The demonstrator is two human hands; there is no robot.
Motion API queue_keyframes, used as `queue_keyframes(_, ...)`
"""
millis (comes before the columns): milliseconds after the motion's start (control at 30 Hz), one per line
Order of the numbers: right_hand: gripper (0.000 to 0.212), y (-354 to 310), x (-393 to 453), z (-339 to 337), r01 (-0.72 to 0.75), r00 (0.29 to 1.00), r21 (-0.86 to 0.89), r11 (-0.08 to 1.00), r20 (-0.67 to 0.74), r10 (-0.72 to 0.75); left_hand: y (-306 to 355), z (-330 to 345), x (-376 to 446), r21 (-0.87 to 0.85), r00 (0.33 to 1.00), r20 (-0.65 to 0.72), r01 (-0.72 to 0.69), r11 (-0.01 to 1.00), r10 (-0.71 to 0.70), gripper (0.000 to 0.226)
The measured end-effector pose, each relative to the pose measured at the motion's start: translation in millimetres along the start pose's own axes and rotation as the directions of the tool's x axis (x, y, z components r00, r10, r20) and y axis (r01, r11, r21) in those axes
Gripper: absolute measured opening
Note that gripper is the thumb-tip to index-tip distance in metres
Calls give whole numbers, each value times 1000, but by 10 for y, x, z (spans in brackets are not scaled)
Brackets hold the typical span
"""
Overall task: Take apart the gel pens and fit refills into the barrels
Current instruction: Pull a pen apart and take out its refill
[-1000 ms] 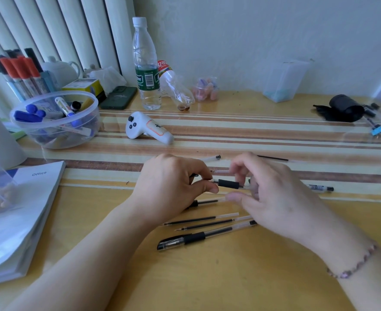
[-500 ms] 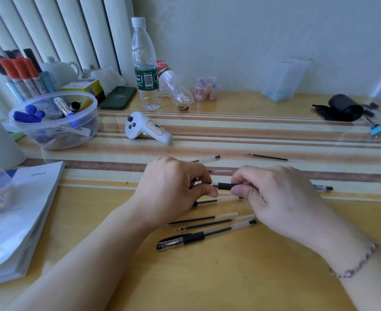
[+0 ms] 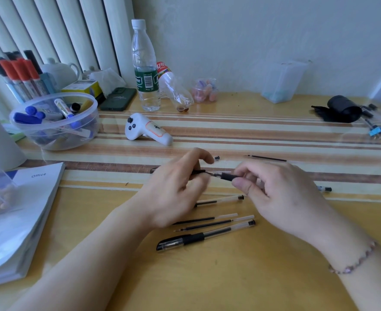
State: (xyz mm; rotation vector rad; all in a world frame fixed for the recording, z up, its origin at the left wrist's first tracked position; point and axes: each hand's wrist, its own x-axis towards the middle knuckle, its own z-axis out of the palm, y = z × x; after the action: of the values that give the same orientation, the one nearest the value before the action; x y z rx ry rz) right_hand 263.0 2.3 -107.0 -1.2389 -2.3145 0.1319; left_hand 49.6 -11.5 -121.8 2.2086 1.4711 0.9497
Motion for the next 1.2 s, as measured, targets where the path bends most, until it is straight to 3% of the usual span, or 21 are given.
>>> queue_keyframes(67,7,2,5,-3,-13,999,-12,1000,-33,13,-58,-11,6,-69,999,49,14,998,-11,27)
queue_keyframes(167,15,15,0,4,-16,999,-38,999,-50,14,-105,-5,25,-14,1000,17,-11,1000,11,31)
queue_keyframes(433,17,49,11,-7,-56,996,-53,997,-70,53,-98,-8,52,-72,999,-39,-12,997,10,27)
queue_keyframes(700,16,28,-1,-22,2,996,-28,1000,-90,-4,-24,-18,47,-62,997,-64,-56,996,52,27)
queue_keyframes(967,15,39,13,-16,76,994,-6,997,-79,-77,37,11,28,-77,993,-4,-117,990,117,31)
queue_keyframes(1200,12,19,27,35,134,981,58,989,-151,-124,92,38,27,-44,977,-77,-202,978,199,27)
